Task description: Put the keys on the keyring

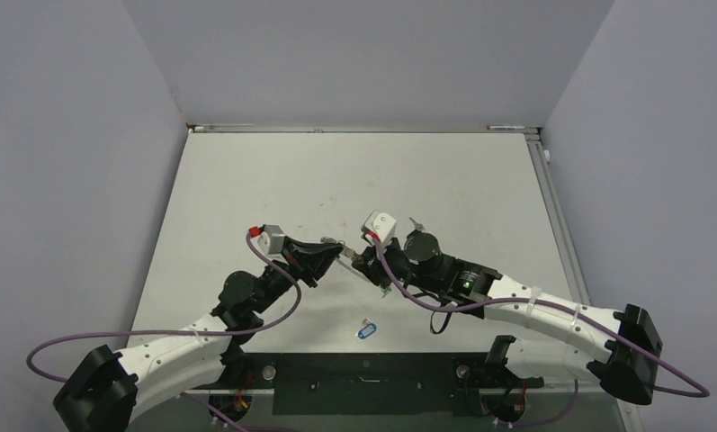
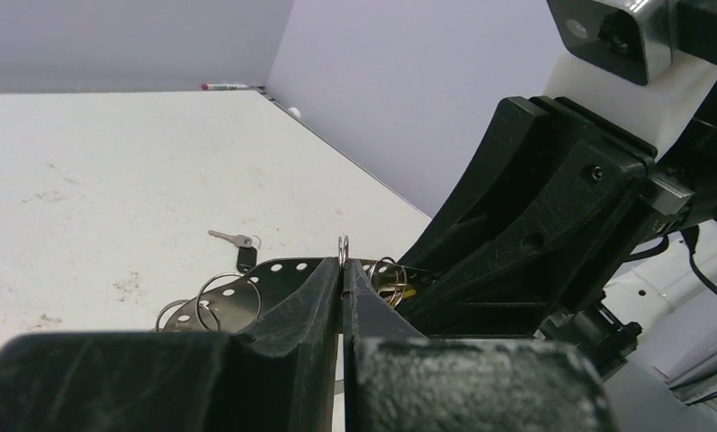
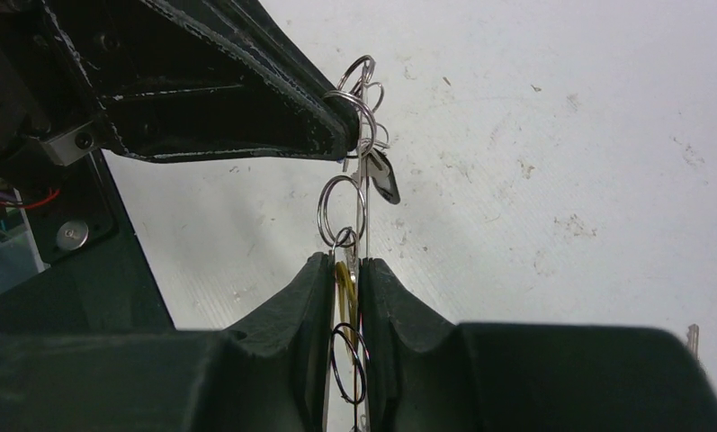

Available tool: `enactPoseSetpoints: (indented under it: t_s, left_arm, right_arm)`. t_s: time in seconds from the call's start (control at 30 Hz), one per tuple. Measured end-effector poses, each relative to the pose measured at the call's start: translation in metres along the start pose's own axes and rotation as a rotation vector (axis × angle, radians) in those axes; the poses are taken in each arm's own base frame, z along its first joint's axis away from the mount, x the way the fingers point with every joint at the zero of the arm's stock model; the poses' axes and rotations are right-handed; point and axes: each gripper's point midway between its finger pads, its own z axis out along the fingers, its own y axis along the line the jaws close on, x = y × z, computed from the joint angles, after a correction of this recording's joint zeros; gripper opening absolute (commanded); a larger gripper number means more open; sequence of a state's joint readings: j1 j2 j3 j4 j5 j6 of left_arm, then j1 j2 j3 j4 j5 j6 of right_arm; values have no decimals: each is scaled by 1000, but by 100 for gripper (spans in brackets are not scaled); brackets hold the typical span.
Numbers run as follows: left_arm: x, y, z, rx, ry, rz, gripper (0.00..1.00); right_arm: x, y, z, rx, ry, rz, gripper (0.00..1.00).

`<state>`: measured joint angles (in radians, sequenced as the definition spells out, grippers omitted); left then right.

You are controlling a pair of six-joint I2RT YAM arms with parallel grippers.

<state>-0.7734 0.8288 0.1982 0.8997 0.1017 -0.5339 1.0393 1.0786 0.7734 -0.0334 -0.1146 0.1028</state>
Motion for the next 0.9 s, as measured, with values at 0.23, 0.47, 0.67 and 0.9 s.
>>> enactPoseSetpoints:
  t_s: [0.23, 0.47, 0.67, 0.9]
  left_arm:
    - [6, 2, 1, 8, -33, 75, 0]
    - [7, 3, -4, 14, -51, 120, 0]
    - [-1, -6, -8, 61, -84, 135, 0]
    - [-17, -29, -13, 158, -135, 133, 0]
  right_arm:
    - [-6, 33, 0, -137, 9, -65, 48]
    - [-34, 42, -13, -181, -51, -116, 48]
    - [-74, -3, -43, -99, -156, -116, 43]
    - [-99, 10, -57, -233, -212, -153, 38]
